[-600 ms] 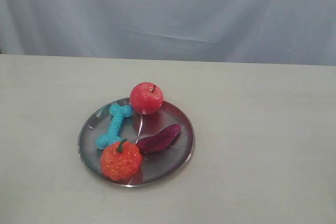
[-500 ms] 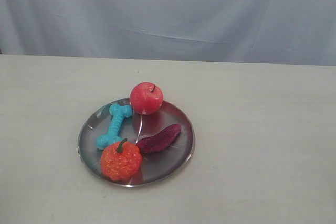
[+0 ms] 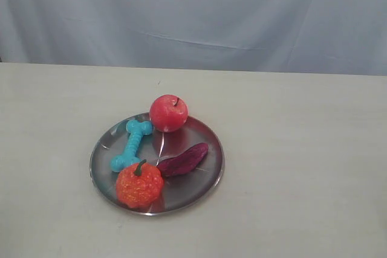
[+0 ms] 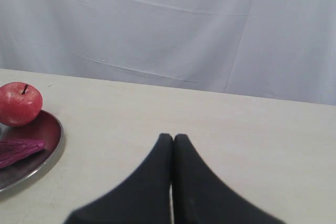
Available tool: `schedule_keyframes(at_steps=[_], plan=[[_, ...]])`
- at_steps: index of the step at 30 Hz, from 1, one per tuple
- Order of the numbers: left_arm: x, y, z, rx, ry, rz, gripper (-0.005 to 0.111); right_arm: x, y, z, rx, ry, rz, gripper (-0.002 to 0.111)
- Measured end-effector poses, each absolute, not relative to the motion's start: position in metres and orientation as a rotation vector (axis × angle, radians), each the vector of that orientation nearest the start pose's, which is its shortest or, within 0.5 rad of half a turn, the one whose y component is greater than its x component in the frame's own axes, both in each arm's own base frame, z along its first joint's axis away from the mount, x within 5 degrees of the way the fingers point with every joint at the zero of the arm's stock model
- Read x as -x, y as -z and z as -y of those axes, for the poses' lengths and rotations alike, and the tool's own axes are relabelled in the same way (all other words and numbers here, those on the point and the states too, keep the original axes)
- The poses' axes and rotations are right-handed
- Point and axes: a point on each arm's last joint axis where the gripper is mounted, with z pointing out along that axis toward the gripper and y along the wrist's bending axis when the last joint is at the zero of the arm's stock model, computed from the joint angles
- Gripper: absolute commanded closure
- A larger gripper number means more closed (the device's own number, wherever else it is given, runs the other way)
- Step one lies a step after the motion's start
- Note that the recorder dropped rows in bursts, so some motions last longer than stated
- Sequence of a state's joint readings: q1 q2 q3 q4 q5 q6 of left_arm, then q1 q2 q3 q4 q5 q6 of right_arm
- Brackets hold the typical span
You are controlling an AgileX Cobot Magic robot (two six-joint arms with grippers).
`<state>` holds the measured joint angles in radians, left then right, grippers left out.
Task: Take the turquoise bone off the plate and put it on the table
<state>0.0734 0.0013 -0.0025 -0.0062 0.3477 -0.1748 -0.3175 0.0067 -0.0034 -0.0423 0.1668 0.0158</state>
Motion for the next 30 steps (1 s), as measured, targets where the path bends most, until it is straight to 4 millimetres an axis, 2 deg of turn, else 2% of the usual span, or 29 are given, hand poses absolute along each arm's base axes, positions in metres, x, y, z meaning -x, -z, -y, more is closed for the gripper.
schedule_keyframes(at_steps=[7,20,23,27,30], plan=[[-0.053,-0.183,-0.004,0.23,0.077,-1.816,0.107,-0.054,-0.201,0.018,-0.243,0.269,-1.62,0.109],[-0.053,-0.183,-0.004,0.23,0.077,-1.816,0.107,-0.053,-0.222,0.017,-0.204,0.279,-1.384,0.109],[-0.053,-0.183,-0.004,0.23,0.077,-1.816,0.107,-0.052,-0.224,0.017,-0.265,0.209,-1.349,0.109],[-0.053,-0.183,-0.004,0.23,0.077,-1.816,0.107,-0.053,-0.219,0.018,-0.329,0.149,-1.422,0.109],[-0.053,-0.183,-0.004,0.23,0.077,-1.816,0.107,-0.055,-0.226,0.018,-0.377,0.102,-1.486,0.109]])
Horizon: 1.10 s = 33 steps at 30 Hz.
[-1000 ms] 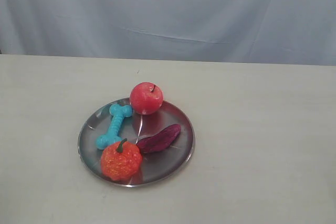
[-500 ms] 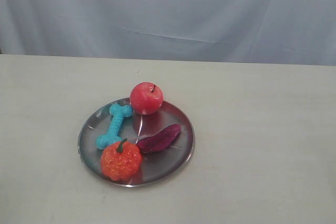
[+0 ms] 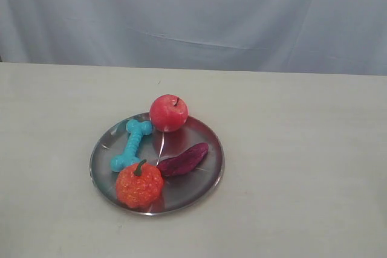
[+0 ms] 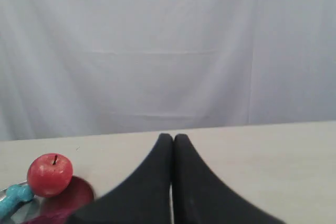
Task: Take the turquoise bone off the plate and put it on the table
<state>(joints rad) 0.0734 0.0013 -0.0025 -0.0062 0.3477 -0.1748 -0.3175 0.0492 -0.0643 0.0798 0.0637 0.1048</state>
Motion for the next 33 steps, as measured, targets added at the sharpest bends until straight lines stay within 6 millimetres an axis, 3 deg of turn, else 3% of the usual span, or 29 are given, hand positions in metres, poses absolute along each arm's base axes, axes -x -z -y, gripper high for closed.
schedule_keyframes(at_steps=[4,10,13,19,26,33], plan=[[-0.053,-0.183,-0.004,0.23,0.077,-1.816,0.107,-0.063,-0.244,0.018,-0.422,0.062,-1.642,0.109],[-0.053,-0.183,-0.004,0.23,0.077,-1.816,0.107,-0.082,-0.289,0.02,-0.364,0.066,-2.124,0.109],[-0.053,-0.183,-0.004,0.23,0.077,-1.816,0.107,-0.095,-0.305,0.02,-0.379,-0.01,-2.274,0.109],[-0.053,-0.183,-0.004,0.23,0.077,-1.816,0.107,-0.127,-0.319,0.016,-0.45,-0.263,-2.345,0.109],[-0.053,-0.183,-0.004,0.23,0.077,-1.816,0.107,-0.163,-0.329,0.018,-0.517,-0.385,-2.441,0.109],[-0.053,-0.183,-0.004,0.23,0.077,-1.816,0.107,-0.204,-0.353,-0.012,-0.427,-0.42,-2.479,0.109]])
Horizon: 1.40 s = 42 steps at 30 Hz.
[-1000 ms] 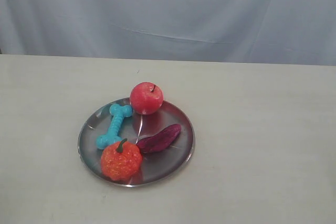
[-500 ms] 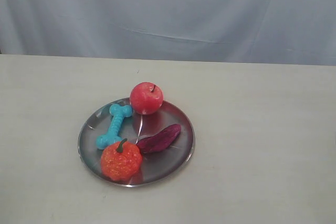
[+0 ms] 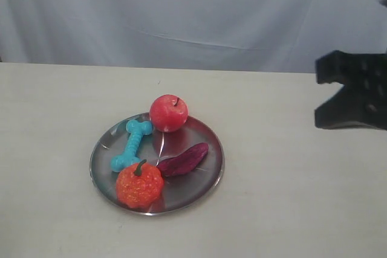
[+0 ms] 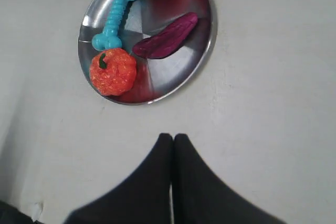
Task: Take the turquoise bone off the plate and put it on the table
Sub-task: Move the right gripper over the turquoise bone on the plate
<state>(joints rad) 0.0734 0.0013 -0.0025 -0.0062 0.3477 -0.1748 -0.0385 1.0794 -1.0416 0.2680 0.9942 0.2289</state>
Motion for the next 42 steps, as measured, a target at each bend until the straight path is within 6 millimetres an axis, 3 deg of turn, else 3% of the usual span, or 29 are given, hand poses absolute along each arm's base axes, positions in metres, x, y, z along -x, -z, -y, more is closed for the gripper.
schedule_keyframes(at_steps=[4,10,16,21,26,31,38,42], plan=[[-0.053,-0.183,-0.004,0.23,0.077,-1.816,0.107,-0.231,-0.356,-0.04,-0.381,-0.321,-2.519,0.109],[-0.053,-0.183,-0.004,0.23,0.077,-1.816,0.107,-0.283,-0.343,-0.097,-0.285,-0.26,-2.566,0.109],[-0.053,-0.183,-0.004,0.23,0.077,-1.816,0.107,-0.332,-0.32,-0.157,-0.224,-0.292,-2.591,0.109],[-0.053,-0.183,-0.004,0.23,0.077,-1.816,0.107,-0.365,-0.298,-0.188,-0.236,-0.244,-2.586,0.109],[-0.053,-0.183,-0.004,0.23,0.077,-1.816,0.107,-0.389,-0.276,-0.209,-0.249,-0.136,-2.537,0.109],[-0.053,-0.183,-0.004,0.23,0.077,-1.816,0.107,-0.409,-0.242,-0.222,-0.276,-0.069,-2.548,0.109],[-0.053,-0.183,-0.004,0.23,0.077,-1.816,0.107,-0.427,-0.199,-0.234,-0.241,-0.088,-2.543,0.108],[-0.053,-0.183,-0.004,0.23,0.077,-1.816,0.107,-0.431,-0.185,-0.237,-0.219,-0.087,-2.537,0.108]])
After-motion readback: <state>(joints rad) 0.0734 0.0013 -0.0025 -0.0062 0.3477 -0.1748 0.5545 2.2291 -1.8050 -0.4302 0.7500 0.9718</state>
